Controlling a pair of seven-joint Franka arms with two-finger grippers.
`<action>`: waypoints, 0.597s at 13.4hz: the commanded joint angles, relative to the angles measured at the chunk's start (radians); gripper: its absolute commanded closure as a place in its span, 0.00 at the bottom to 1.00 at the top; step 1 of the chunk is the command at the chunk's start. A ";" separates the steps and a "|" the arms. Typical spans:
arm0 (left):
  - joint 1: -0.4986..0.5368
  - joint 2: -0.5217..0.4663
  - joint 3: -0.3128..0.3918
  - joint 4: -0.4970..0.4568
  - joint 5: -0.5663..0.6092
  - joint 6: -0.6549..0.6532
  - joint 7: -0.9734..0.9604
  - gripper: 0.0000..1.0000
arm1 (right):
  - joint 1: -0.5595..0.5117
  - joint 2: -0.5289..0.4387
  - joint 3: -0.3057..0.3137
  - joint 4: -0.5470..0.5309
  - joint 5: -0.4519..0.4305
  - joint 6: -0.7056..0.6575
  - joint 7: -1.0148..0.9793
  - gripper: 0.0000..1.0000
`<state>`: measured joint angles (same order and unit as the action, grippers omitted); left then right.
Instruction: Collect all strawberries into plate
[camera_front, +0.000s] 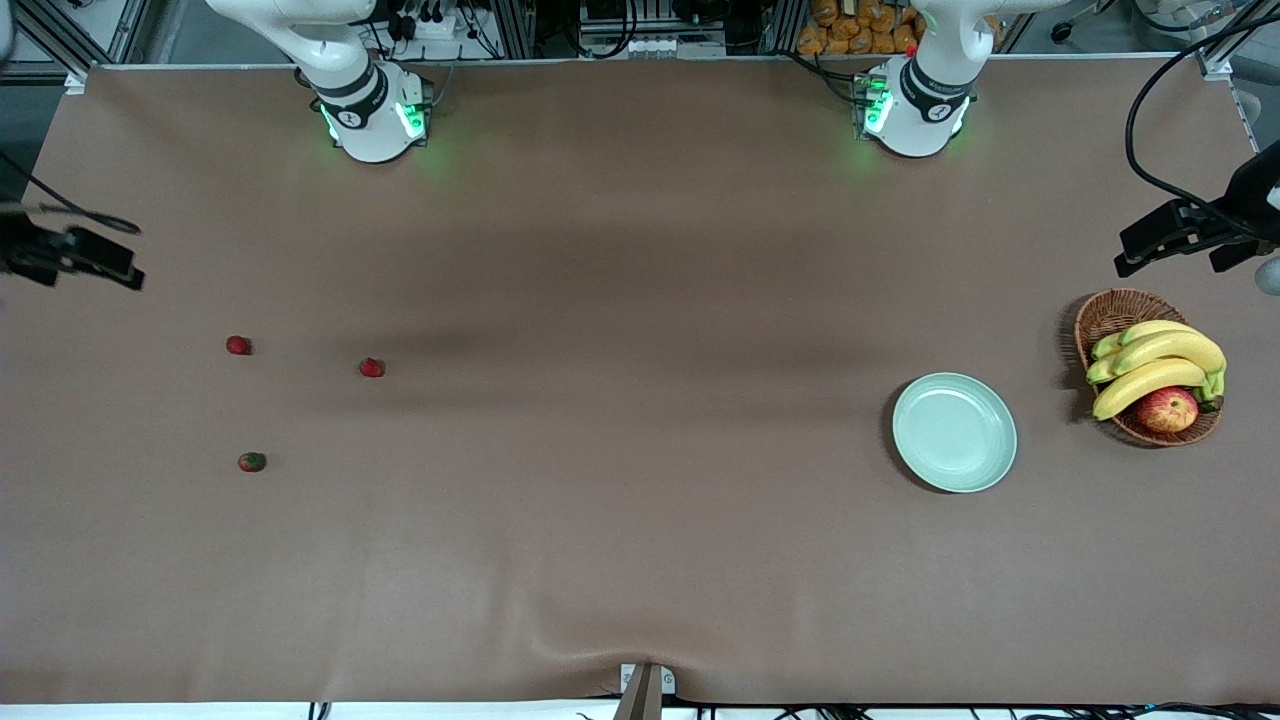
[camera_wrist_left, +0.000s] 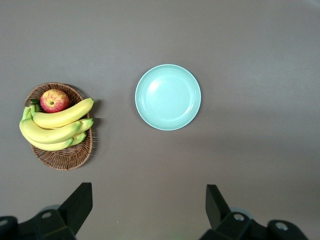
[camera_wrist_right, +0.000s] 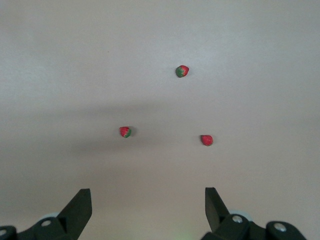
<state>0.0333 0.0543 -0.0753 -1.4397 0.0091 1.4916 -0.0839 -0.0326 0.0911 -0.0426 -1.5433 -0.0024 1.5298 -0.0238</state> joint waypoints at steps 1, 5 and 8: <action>0.007 -0.010 -0.004 0.001 0.000 0.007 0.023 0.00 | 0.013 0.140 0.004 0.012 -0.011 0.048 -0.005 0.00; 0.008 -0.011 -0.003 0.001 0.006 0.009 0.023 0.00 | 0.057 0.252 0.004 0.005 -0.001 0.125 -0.010 0.00; 0.007 -0.008 -0.004 0.001 0.006 0.009 0.021 0.00 | 0.080 0.265 0.004 -0.076 -0.004 0.176 -0.012 0.00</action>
<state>0.0334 0.0543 -0.0751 -1.4388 0.0091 1.4947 -0.0834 0.0355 0.3762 -0.0367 -1.5646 -0.0025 1.6721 -0.0267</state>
